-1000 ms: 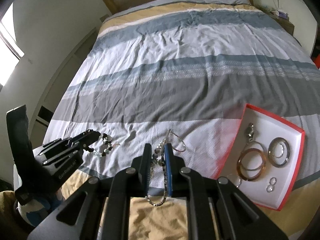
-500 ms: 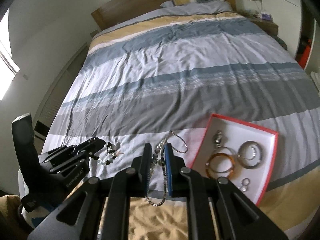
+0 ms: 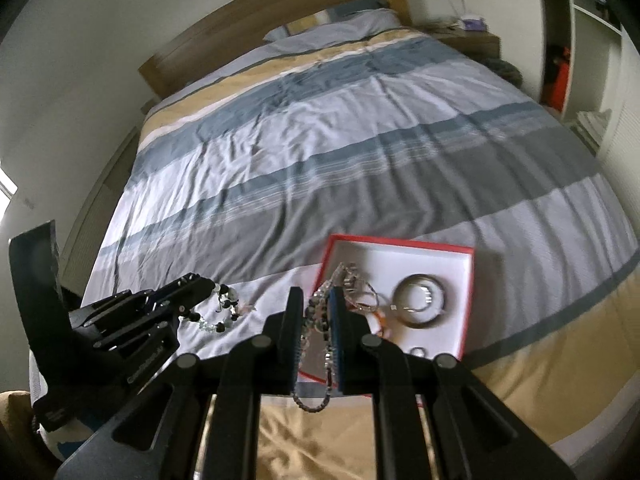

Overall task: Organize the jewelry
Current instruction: 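Carry the beaded bracelet and necklace into the red box while both tools release them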

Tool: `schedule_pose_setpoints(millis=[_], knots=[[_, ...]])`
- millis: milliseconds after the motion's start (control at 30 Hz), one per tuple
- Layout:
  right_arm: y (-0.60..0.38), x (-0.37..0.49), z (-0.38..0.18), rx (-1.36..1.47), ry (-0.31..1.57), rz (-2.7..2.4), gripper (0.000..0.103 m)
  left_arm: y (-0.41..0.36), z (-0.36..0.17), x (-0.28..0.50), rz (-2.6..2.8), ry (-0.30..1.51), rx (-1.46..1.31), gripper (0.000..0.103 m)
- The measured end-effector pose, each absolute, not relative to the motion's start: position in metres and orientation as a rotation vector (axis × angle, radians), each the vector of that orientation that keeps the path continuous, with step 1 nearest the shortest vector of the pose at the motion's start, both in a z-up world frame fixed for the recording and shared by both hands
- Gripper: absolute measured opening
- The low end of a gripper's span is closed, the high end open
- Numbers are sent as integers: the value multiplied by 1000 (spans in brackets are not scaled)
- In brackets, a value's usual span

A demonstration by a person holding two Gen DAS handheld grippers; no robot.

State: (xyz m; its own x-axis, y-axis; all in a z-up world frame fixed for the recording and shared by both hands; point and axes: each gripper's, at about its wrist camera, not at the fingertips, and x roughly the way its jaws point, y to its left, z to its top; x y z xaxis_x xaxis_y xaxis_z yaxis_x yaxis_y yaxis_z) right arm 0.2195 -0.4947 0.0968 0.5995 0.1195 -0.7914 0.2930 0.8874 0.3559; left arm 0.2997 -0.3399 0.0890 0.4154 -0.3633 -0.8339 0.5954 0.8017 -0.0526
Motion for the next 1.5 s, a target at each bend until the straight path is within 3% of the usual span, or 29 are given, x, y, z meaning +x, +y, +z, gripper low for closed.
schedule_pose_setpoints(millis=[333,1000,1300,1500], knots=[[-538,203,62,502,915,-161,12,-397,67,288,-700,938,308,10],[-541,207,-77,456,873,-114,12,-397,-68,292,-752,932,218,10],[-539,192,-93,382,834,-127,14,-391,-94,284,-750,890,210,10],[-540,190,-93,356,817,-125,14,-391,-102,278,-765,870,214,16]])
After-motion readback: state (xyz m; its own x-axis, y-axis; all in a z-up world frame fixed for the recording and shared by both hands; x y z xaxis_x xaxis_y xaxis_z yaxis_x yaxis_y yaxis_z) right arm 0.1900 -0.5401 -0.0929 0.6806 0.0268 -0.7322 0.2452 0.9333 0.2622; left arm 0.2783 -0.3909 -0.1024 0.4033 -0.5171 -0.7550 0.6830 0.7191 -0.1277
